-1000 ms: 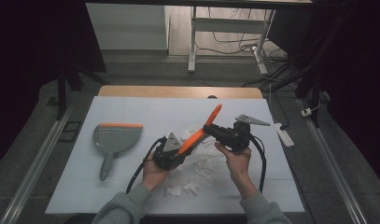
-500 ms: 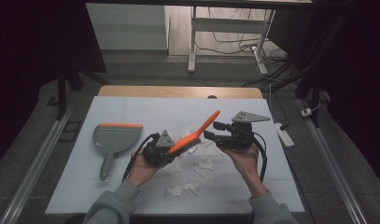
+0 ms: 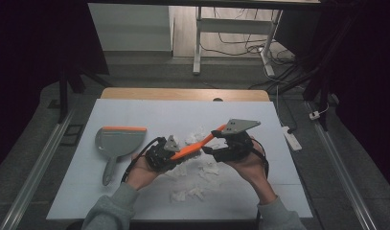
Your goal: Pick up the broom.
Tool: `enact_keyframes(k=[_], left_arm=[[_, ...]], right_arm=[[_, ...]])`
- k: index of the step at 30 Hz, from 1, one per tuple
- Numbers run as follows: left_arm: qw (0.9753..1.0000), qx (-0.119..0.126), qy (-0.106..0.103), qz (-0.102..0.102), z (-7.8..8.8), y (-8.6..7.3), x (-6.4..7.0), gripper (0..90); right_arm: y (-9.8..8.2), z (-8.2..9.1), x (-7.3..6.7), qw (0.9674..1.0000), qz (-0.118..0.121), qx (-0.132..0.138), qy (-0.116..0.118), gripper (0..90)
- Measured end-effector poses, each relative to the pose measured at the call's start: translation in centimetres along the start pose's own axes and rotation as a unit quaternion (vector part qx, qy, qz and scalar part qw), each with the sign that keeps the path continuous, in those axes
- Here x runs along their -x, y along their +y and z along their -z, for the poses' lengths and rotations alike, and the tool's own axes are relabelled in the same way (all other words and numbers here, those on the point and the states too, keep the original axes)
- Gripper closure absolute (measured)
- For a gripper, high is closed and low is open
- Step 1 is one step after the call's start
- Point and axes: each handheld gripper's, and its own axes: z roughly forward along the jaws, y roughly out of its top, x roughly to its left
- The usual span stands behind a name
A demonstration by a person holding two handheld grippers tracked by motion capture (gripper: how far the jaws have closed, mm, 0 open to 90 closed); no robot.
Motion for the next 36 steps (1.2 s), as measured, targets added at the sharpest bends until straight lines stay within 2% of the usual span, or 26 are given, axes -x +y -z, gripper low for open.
enact_keyframes(k=[1, 3, 4, 8, 9, 10, 11, 12, 14, 16, 18, 23, 24, 25, 26, 27, 28, 30, 32, 34, 35, 36], left_arm=[[1.0, -0.002, -0.001, -0.007, -0.1, 0.1, 0.2, 79.4], [0.9998, -0.008, -0.003, -0.019, -0.1, 0.3, 0.5, 79.4], [0.9996, -0.011, -0.006, -0.026, -0.1, 0.4, 0.7, 79.4], [0.999, -0.014, -0.012, -0.041, -0.2, 0.6, 1.2, 79.4], [0.9989, -0.015, -0.012, -0.044, -0.2, 0.7, 1.3, 79.4], [0.9987, -0.014, -0.013, -0.046, -0.2, 0.7, 1.4, 79.4], [0.9985, -0.015, -0.014, -0.051, -0.2, 0.7, 1.4, 79.4], [0.9983, -0.013, -0.015, -0.055, -0.1, 0.8, 1.5, 79.4], [0.9977, -0.014, -0.017, -0.064, -0.1, 0.9, 1.8, 79.4], [0.9972, -0.013, -0.021, -0.071, 0.0, 1.0, 2.0, 79.3], [0.9969, -0.012, -0.02, -0.076, 0.1, 1.1, 2.1, 79.3], [0.996, -0.008, -0.031, -0.083, 0.2, 1.1, 1.9, 79.2], [0.9959, -0.008, -0.034, -0.084, 0.2, 1.0, 1.8, 79.0], [0.9957, -0.006, -0.037, -0.085, 0.2, 1.0, 1.8, 78.7], [0.9952, -0.006, -0.04, -0.089, 0.2, 0.9, 1.8, 78.7], [0.9948, -0.006, -0.041, -0.093, 0.2, 0.9, 1.7, 77.9], [0.9948, -0.003, -0.038, -0.095, 0.2, 0.9, 1.7, 76.4], [0.9959, 0.006, -0.014, -0.089, 0.3, 0.8, 1.5, 68.8], [0.9967, 0.018, 0.002, -0.079, 0.6, 0.7, 1.3, 65.3], [0.9969, 0.035, 0.006, -0.07, 0.9, 0.5, 1.2, 54.7], [0.9968, 0.044, 0.018, -0.063, 1.2, 0.5, 1.1, 47.6], [0.9965, 0.055, 0.03, -0.055, 1.4, 0.4, 1.1, 47.6]], right_arm=[[0.0, -0.5, -0.3, 0.9996, 0.015, -0.02, 0.01, 32.7], [0.0, -0.8, -0.4, 0.9992, 0.022, -0.03, 0.015, 32.1], [-0.1, -1.4, -0.5, 0.9981, 0.033, -0.047, 0.023, 31.5], [-0.4, -2.2, -0.6, 0.9962, 0.044, -0.068, 0.032, 31.2], [-0.6, -2.7, -0.7, 0.994, 0.052, -0.088, 0.039, 31.2], [-0.6, -2.7, -0.7, 0.994, 0.052, -0.088, 0.039, 31.2], [-0.8, -3.2, -0.7, 0.9914, 0.057, -0.107, 0.049, 31.6], [-0.8, -3.2, -0.7, 0.9914, 0.057, -0.107, 0.049, 31.6], [-1.2, -3.9, -0.8, 0.9875, 0.065, -0.133, 0.055, 33.3], [-1.3, -4.3, -0.9, 0.9856, 0.066, -0.144, 0.06, 36.1], [-1.3, -4.3, -0.9, 0.985, 0.067, -0.145, 0.065, 39.5], [-1.5, -4.3, -1.3, 0.9808, 0.098, -0.152, 0.072, 52.2], [-1.5, -4.4, -1.3, 0.9796, 0.104, -0.154, 0.076, 53.5], [-1.6, -4.4, -1.5, 0.9764, 0.116, -0.165, 0.077, 57.1], [-1.6, -4.4, -1.5, 0.9764, 0.116, -0.165, 0.077, 57.1], [-1.7, -4.5, -1.7, 0.9726, 0.135, -0.172, 0.079, 59.5], [-1.8, -4.4, -1.8, 0.9714, 0.141, -0.174, 0.079, 61.2], [-1.8, -4.5, -1.9, 0.9703, 0.148, -0.176, 0.076, 64.8], [-1.8, -4.5, -2.0, 0.9708, 0.149, -0.174, 0.071, 65.5], [-1.6, -4.3, -2.0, 0.9736, 0.144, -0.164, 0.069, 66.7], [-1.6, -4.3, -1.9, 0.9744, 0.145, -0.159, 0.065, 66.9], [-1.6, -4.3, -1.9, 0.9744, 0.145, -0.159, 0.065, 66.9]])
